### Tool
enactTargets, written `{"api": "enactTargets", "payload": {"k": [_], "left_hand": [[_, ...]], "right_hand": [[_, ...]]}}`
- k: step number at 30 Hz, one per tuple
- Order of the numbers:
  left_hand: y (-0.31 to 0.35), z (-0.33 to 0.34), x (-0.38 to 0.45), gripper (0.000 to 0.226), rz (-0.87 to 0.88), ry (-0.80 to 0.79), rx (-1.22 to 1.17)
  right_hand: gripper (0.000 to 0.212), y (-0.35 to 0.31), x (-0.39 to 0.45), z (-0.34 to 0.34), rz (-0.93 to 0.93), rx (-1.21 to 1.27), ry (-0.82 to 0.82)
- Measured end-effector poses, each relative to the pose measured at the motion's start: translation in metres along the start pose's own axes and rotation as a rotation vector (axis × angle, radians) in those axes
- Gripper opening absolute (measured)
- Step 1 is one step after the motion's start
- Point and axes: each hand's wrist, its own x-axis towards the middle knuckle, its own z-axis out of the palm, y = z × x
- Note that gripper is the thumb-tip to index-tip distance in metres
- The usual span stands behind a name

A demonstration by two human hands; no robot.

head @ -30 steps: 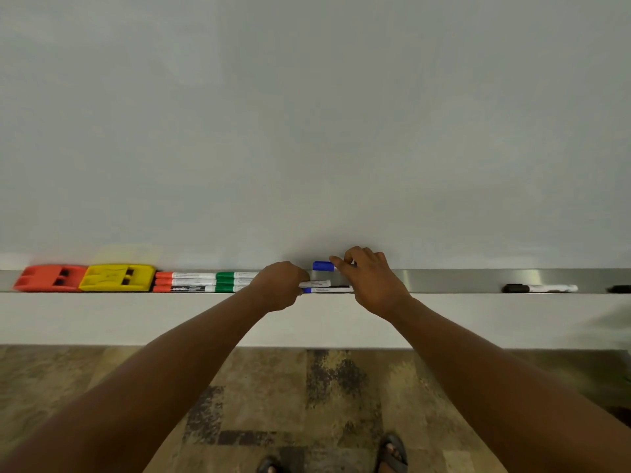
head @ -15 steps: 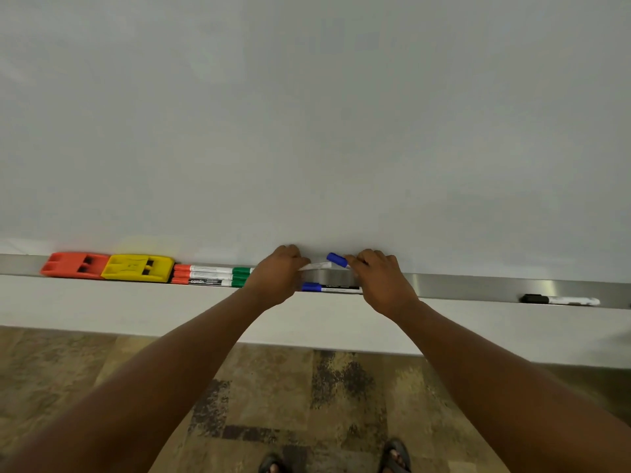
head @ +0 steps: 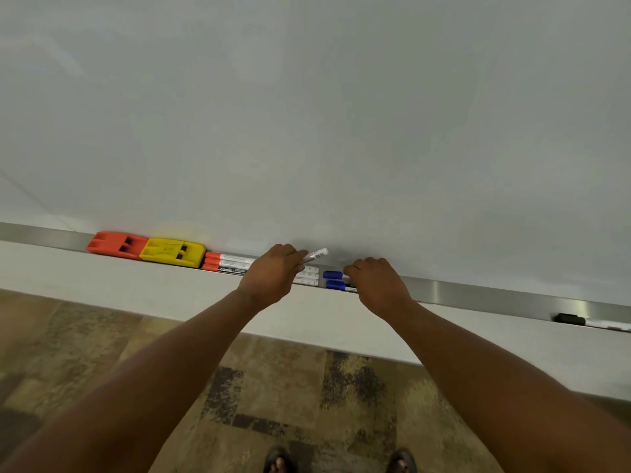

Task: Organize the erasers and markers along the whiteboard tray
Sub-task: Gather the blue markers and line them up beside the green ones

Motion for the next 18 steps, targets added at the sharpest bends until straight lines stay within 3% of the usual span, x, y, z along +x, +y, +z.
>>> {"api": "enactTargets", "payload": {"k": [9,18], "left_hand": [[0.005,-0.003,-0.001,0.027,0.021,-0.070,0.010],[0.047,0.016,0.024,0.045,0.086,-0.170,0.077]], "right_hand": [[0.038,-0.003,-0.001,0.007,0.048,-0.011,-0.054],[0.044,0.022,-0.032,0.004,0.204,0.124,0.055]]}}
